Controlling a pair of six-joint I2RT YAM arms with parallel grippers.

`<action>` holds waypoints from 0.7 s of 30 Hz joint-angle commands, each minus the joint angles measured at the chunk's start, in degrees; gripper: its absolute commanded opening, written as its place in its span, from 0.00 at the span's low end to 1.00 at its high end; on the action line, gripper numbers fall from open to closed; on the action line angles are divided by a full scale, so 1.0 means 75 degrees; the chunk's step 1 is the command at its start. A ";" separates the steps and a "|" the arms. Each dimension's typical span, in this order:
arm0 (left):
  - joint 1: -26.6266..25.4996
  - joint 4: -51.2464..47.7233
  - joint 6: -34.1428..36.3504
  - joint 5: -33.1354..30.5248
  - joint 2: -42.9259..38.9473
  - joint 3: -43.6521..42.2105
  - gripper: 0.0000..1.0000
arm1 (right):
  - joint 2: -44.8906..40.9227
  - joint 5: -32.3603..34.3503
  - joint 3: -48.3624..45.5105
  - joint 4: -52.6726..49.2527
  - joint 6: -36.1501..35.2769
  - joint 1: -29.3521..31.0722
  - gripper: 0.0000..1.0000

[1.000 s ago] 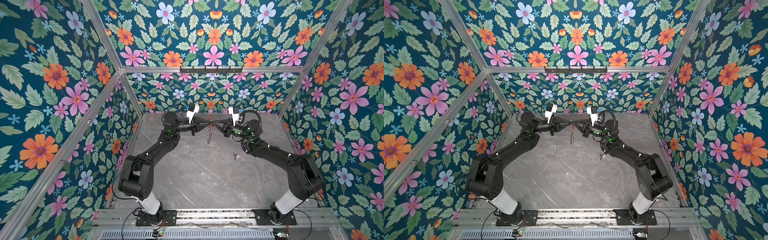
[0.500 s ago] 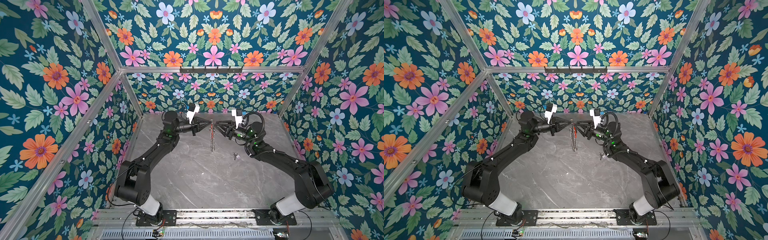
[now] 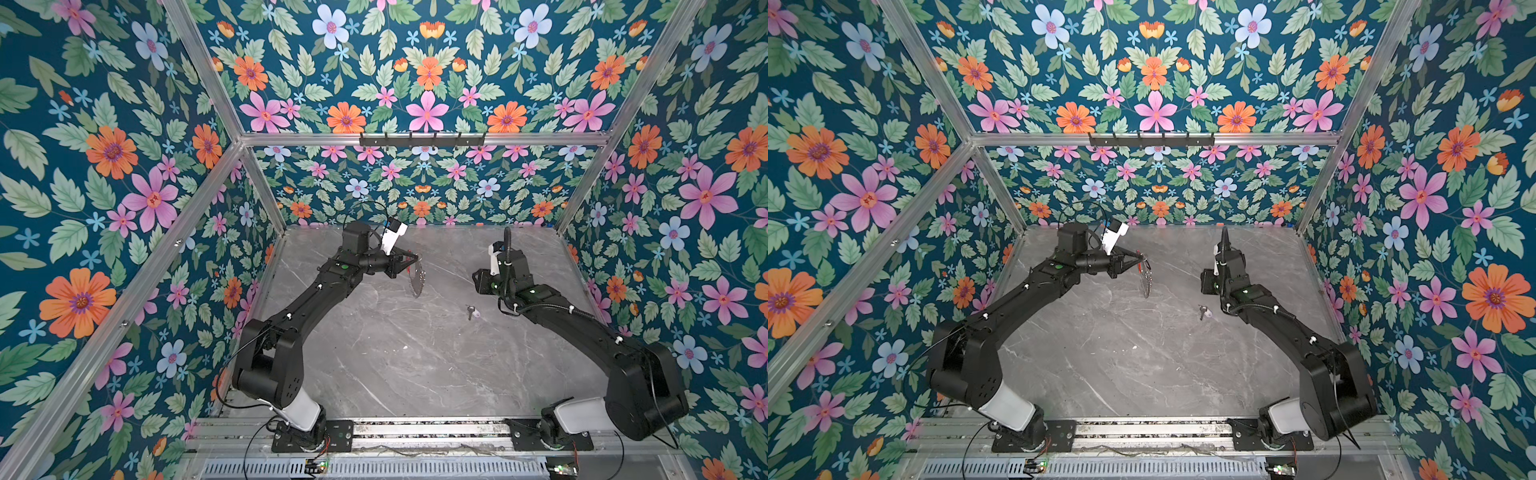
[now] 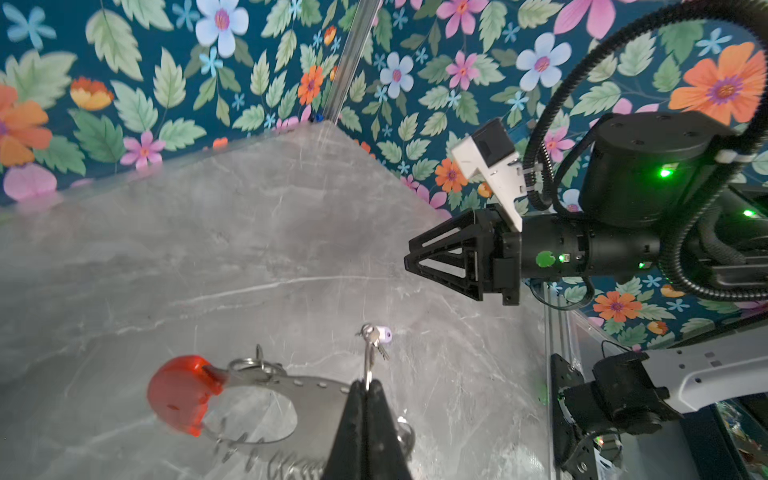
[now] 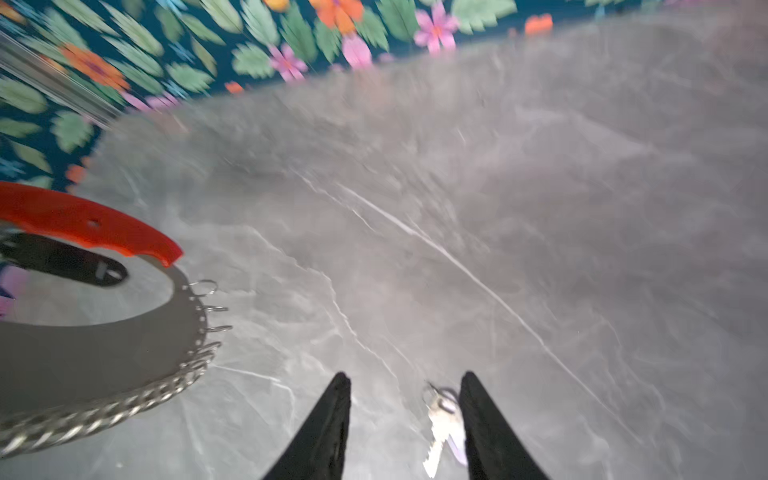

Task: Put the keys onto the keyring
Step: 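Release the keyring with the right gripper, moving it over the key, while left holds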

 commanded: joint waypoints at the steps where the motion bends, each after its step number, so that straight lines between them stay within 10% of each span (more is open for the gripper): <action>1: -0.0039 -0.0233 0.0087 -0.0107 -0.0009 -0.0014 0.00 | 0.0309 0.0200 -0.0113 -0.0899 0.0206 -0.0014 0.43; 21: -0.0053 -0.0283 0.0093 -0.0118 -0.0106 -0.0073 0.00 | 0.2212 -0.0639 0.0836 -0.1025 -0.1289 0.0157 0.50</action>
